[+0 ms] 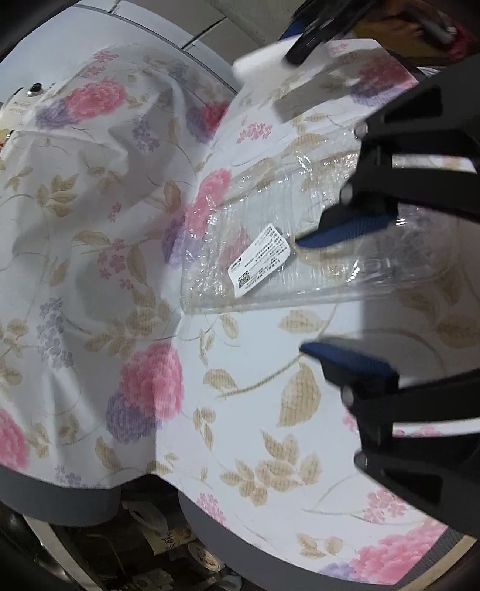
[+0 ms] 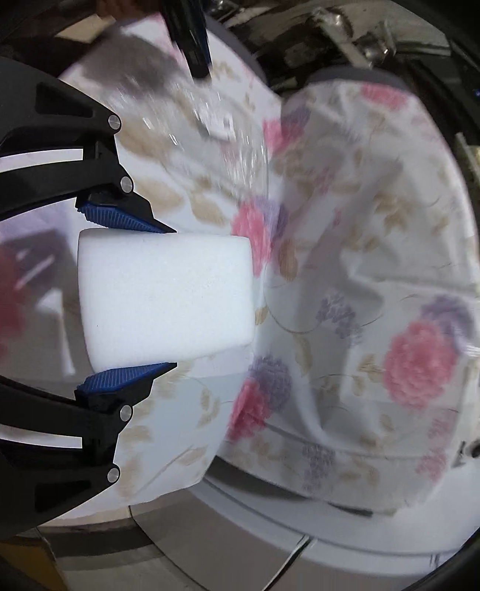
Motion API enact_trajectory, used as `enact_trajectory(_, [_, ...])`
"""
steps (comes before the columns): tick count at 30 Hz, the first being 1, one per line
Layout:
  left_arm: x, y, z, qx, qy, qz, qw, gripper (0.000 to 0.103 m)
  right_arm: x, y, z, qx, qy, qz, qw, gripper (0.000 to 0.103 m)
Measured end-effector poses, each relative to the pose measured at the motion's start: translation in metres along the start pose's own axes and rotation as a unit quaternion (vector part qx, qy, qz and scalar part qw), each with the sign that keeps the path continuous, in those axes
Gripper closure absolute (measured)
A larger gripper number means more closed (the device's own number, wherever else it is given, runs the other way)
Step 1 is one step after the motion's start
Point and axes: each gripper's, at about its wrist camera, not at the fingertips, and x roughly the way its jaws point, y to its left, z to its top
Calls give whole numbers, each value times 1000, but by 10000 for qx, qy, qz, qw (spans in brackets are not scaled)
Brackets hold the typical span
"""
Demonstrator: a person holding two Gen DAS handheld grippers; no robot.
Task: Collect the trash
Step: 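Grasp the white sponge with the right gripper while the left gripper grasps the clear tray, then carry sponge and tray to the bin and open both grippers over it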
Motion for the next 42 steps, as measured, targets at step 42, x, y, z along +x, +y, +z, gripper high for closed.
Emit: enact_trajectory(42, [-81,-238,-128,2330,-44,-1990,9519,98,-232,-81,-163,1463,-713,-1689,9721,38])
